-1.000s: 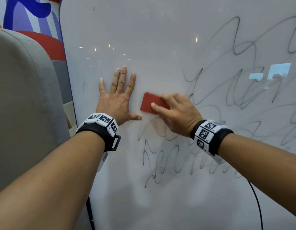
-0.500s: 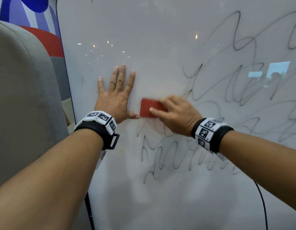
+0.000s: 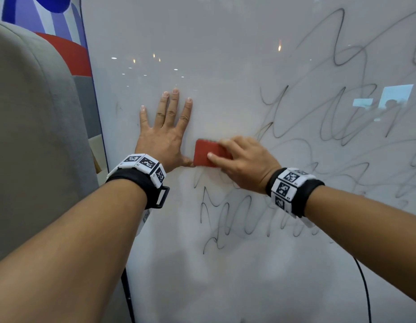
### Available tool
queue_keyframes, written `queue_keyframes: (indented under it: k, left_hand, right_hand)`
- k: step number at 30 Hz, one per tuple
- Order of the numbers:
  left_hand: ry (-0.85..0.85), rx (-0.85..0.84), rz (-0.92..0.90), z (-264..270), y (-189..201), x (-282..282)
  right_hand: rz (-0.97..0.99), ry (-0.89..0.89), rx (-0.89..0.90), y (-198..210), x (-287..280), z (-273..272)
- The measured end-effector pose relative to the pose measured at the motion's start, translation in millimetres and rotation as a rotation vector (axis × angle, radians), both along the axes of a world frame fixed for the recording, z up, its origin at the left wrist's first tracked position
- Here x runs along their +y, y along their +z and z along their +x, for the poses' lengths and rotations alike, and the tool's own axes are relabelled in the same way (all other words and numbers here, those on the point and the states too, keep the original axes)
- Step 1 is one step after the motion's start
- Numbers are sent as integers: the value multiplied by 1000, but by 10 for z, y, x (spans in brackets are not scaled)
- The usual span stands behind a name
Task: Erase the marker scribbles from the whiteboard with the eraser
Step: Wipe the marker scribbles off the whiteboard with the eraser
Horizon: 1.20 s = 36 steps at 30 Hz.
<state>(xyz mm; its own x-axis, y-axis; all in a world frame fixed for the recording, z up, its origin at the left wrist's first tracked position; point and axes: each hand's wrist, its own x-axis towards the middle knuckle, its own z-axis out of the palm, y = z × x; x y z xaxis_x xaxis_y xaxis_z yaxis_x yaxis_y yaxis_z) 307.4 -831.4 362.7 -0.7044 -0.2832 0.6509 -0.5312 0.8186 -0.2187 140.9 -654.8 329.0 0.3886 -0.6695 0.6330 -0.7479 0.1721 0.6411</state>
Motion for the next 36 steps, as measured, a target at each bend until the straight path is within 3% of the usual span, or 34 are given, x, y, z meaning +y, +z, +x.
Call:
queue_keyframes:
  k: [5,10,13,17,20,24,27,31,36]
  left_hand:
    - [15,-28,1,22,-20,14]
    - [20,-20,14,26,-34,32]
    - [26,-13,21,15,-49,42]
    - [38,-33,13,30,-71,49]
    - [41,-24,5,27,-81,39]
    - [37,-18,9,29,-97,32]
    - [35,-13,5,33,-116,27]
    - [23,-21,4,50,-150,24]
    - [30,-29,22,51,-165,29]
  right_hand:
    - [102,3,56,192,27,-39]
    - [-136,-63,-84,640,60,-9]
    - [-167,-69,-117,386,11,36]
    - [62,-15,20,61,-11,26]
    - [109,-9,68,227,18,-6]
    - [-83,-30,-58,498,15,-10]
    - [-136,-38,-102,267,-32,36]
    - [27,-7,-12,-133,-59,73]
    - [19,9,41,174,-27,23]
